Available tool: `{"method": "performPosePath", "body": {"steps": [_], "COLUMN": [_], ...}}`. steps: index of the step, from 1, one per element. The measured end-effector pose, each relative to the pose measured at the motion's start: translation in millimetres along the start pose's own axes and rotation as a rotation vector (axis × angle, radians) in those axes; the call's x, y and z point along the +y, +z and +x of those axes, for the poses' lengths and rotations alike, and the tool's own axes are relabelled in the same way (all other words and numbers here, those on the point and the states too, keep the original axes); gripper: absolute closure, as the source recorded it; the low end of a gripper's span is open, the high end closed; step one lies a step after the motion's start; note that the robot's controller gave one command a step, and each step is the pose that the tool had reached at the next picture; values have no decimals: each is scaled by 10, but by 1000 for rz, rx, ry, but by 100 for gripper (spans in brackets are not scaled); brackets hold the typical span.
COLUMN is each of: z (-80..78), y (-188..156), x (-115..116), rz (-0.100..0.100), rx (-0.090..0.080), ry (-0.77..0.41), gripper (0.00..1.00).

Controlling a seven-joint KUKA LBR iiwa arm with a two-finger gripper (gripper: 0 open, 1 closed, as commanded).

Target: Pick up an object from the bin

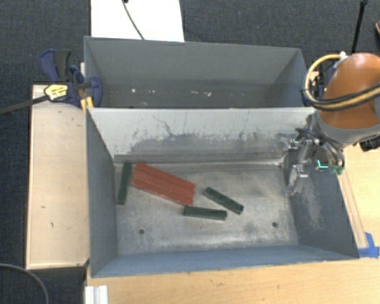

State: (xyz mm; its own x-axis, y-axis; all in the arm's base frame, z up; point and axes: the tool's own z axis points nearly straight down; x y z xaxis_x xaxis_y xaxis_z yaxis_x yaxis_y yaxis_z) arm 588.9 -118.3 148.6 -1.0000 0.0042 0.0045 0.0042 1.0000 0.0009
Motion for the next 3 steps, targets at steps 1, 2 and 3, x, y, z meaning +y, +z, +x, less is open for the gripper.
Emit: {"method": "performPosePath", "body": {"steps": [1,2,3], "z": [367,656,648], "y": [749,792,789], "x": [422,816,791], "rz": [-1,-2,1], "rx": [-1,-3,-5], "ry": [-330,-144,-146], "gripper": [0,0,100]}}
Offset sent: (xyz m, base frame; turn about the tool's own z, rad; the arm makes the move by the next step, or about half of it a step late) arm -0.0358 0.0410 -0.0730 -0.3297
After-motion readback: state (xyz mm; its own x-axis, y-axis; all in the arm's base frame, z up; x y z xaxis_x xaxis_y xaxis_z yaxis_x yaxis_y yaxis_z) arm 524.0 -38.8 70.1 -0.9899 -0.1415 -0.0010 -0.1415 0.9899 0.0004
